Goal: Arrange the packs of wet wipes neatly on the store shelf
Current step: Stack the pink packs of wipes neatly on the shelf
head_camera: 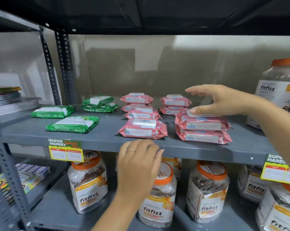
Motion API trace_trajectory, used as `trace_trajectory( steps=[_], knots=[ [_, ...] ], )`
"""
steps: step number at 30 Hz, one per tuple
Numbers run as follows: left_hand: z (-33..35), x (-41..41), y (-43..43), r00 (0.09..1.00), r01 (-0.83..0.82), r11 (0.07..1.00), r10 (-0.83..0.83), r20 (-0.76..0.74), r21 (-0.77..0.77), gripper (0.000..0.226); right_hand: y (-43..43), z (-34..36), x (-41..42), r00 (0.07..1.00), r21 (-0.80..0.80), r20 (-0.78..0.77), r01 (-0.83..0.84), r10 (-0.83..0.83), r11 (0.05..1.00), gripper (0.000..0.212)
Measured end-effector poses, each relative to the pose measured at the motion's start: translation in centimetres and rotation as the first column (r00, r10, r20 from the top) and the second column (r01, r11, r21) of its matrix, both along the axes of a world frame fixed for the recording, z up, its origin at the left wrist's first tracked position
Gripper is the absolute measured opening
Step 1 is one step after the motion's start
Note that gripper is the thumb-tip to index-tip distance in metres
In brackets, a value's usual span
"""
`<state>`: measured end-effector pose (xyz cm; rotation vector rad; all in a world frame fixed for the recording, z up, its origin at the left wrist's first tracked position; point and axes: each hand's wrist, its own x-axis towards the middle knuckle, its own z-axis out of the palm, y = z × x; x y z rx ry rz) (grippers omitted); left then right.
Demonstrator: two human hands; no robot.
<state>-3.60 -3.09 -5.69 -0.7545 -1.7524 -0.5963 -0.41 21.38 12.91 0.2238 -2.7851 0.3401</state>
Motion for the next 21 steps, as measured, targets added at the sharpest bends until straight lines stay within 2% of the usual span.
trace_trajectory(
  steps=[2, 4, 6, 9, 12, 16, 19, 21],
  knots=[
    [-0.4, -0.7, -2.8, 0.997, -0.076, 0.996, 0.076, -0.007, 0.056, 0.025, -1.4, 0.2, -0.4, 0.997, 0.035, -0.068, -0.043, 0.046, 0.998, 0.067],
    [-0.8, -1.9, -5.9, 0.984, -0.173, 0.983, 0.17, 0.053, 0.054, 0.034, -3.6, 0.2, -0.9, 0.993, 0.043, -0.084, -0.075, 0.079, 0.996, 0.061],
    [-1.2, -3.3, -8.1, 0.957, -0.252, 0.968, 0.252, 0.147, -0.02, 0.047, -5.8, 0.0, -1.4, 0.992, 0.063, -0.08, -0.092, 0.097, 0.994, 0.055],
    [-1.4, -4.6, -9.1, 0.941, -0.216, 0.963, 0.249, 0.228, -0.158, 0.058, -9.2, -0.5, -2.6, 0.992, 0.118, -0.067, -0.1, 0.108, 0.988, 0.051],
    [-1.4, -5.3, -9.8, 0.958, -0.154, 0.973, 0.19, 0.214, -0.175, 0.051, -11.8, -0.6, -3.8, 0.996, 0.118, 0.031, -0.086, 0.083, 0.989, 0.058],
    [-1.3, -6.6, -11.0, 0.975, -0.166, 0.963, 0.192, 0.108, -0.215, 0.039, -13.4, -1.2, -5.5, 0.962, 0.185, 0.259, 0.038, -0.086, 0.982, 0.074],
    [-1.3, -7.3, -11.4, 0.981, -0.175, 0.957, 0.19, 0.048, -0.23, 0.037, -14.2, -1.9, -6.3, 0.913, 0.203, 0.361, 0.121, -0.189, 0.972, 0.074],
    [-1.4, -7.5, -11.4, 0.984, -0.162, 0.962, 0.173, 0.032, -0.22, 0.036, -14.4, -2.4, -6.4, 0.902, 0.22, 0.369, 0.148, -0.223, 0.964, 0.069]
  ],
)
